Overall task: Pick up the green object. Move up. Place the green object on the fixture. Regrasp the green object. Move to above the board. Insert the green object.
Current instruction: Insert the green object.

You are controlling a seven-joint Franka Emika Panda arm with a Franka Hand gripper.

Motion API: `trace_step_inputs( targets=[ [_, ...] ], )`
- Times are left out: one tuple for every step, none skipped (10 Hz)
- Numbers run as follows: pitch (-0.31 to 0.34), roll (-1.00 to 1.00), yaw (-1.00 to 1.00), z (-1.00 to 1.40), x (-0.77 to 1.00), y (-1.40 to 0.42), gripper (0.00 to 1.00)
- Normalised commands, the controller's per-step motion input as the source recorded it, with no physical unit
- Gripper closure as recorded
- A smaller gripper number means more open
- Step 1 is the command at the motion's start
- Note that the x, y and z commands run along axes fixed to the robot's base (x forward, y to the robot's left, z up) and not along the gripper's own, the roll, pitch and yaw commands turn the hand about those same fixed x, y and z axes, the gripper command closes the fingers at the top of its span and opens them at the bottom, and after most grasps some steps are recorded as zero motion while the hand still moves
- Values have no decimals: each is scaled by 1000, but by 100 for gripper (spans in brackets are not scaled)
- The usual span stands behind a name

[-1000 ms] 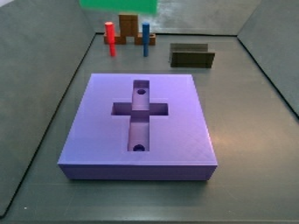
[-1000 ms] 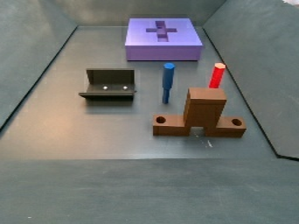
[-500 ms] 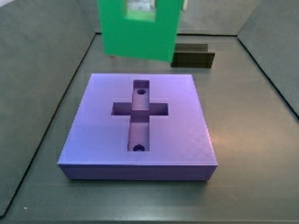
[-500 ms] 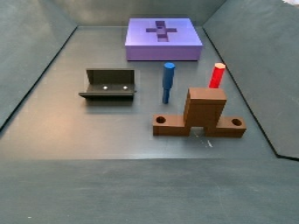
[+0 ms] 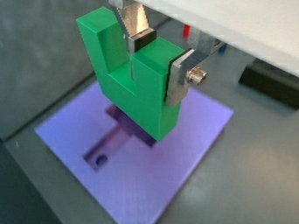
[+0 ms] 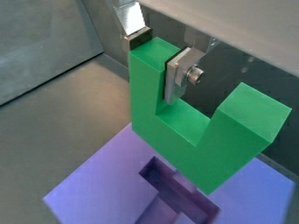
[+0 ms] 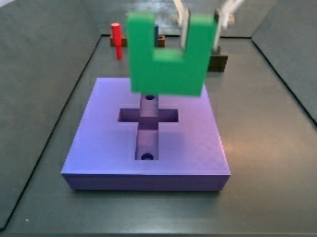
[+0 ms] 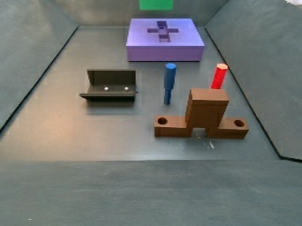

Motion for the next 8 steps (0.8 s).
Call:
trace_step_inputs(
  targets=[
    [-71, 219, 97, -440, 89, -97, 100],
    [-43, 357, 94, -391, 77, -91, 100],
    [-26, 440, 209, -271, 0, -97, 100],
    [0, 500, 217, -203, 20, -154, 100],
    [-3, 484, 211, -249, 0, -103, 100],
    [0, 289, 163, -294, 60, -17, 100],
    [0, 177, 23, -289, 9, 17, 100],
    [76, 59, 0, -183, 77, 117, 100]
  ],
)
